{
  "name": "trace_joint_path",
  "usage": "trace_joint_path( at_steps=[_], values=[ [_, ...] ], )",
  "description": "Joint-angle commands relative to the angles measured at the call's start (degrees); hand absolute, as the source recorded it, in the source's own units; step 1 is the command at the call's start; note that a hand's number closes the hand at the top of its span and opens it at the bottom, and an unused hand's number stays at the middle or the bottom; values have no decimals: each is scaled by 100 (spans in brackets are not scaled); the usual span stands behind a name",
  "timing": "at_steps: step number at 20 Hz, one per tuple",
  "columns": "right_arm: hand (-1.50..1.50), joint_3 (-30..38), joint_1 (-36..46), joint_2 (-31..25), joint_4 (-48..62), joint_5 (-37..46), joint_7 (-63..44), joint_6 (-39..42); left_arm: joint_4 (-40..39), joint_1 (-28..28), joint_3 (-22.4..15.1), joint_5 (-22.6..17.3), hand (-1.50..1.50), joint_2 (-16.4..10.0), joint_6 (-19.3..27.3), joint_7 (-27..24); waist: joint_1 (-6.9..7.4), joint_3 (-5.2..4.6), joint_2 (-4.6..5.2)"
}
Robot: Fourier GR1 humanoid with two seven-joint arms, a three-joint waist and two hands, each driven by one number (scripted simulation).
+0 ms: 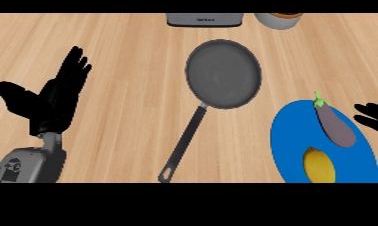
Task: Pick the lemon from the plate and place it in the pan
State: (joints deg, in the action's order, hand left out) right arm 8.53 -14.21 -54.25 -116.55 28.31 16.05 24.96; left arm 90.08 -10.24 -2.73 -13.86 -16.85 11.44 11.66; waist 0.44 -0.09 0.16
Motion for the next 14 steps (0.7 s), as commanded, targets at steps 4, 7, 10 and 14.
trace_joint_path(
  at_steps=[4,7,10,14],
  values=[
    [-150,-1080,-26,-144,-177,1085,-769,708,243,299,-10,78,0,18,-42,20,15,7,-14],
    [-150,-900,127,-106,-504,1105,-910,1193,59,-74,182,82,0,-13,-105,134,-60,6,-19],
    [-150,-1329,-39,-50,-771,1834,-955,1021,-28,19,140,218,0,75,-76,-12,-72,8,-22],
    [-150,-1589,147,188,-979,2509,-1484,1039,8,168,326,0,0,56,-315,-60,-49,7,-19]
  ],
)
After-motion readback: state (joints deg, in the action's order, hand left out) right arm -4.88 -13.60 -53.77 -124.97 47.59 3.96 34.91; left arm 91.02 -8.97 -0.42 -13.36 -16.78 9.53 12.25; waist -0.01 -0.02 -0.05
